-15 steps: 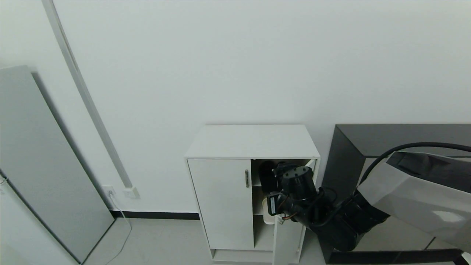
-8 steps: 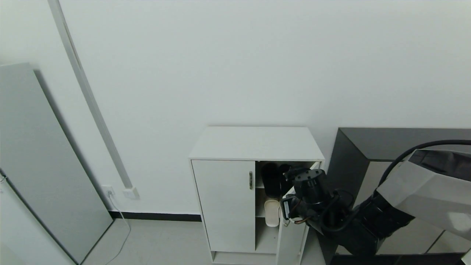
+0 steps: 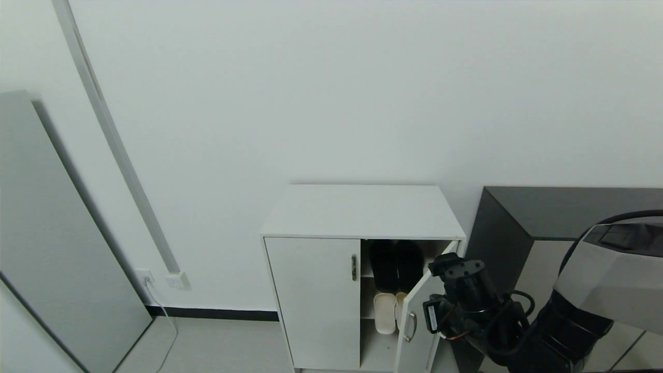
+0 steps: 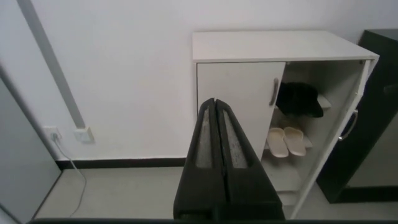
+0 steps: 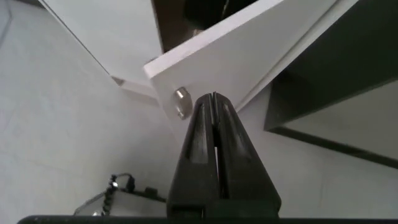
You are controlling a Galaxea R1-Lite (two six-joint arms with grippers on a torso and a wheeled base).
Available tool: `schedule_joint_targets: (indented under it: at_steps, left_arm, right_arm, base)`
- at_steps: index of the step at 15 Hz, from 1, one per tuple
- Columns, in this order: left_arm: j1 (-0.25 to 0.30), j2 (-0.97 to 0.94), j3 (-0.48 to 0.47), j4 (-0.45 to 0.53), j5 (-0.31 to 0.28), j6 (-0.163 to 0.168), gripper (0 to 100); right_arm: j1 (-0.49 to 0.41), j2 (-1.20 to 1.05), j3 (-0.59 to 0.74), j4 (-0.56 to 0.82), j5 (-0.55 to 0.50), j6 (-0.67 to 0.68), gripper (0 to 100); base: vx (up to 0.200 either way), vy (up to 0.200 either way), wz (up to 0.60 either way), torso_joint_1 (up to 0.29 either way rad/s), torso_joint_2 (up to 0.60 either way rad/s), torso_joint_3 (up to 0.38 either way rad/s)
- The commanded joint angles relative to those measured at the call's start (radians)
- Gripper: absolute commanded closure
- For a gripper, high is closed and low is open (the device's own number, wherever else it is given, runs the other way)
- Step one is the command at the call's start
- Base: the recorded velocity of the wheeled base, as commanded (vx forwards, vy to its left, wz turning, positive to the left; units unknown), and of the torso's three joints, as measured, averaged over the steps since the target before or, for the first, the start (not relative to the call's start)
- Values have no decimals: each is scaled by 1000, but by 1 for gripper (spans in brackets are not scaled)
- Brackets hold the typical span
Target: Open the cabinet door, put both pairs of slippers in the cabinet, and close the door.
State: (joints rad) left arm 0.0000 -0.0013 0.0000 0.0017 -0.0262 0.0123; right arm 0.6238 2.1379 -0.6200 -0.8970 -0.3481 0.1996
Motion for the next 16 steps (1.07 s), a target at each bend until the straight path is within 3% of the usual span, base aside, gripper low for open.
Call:
schedule_joint_targets:
  at_steps: [1,6,16]
  left_arm:
    - [0,1,0,0,0,0,100]
    - [0,1,0,0,0,0,100]
    - [0,1,0,0,0,0,100]
  right_arm:
    - [2,22,40,-2,0,1,100]
    - [5,54,91,-76,1,0,100]
    - [16,140,-40,-80,1,0,100]
  base:
    - [0,0,0,0,0,0]
    - [0,0,0,0,0,0]
    - [0,0,0,0,0,0]
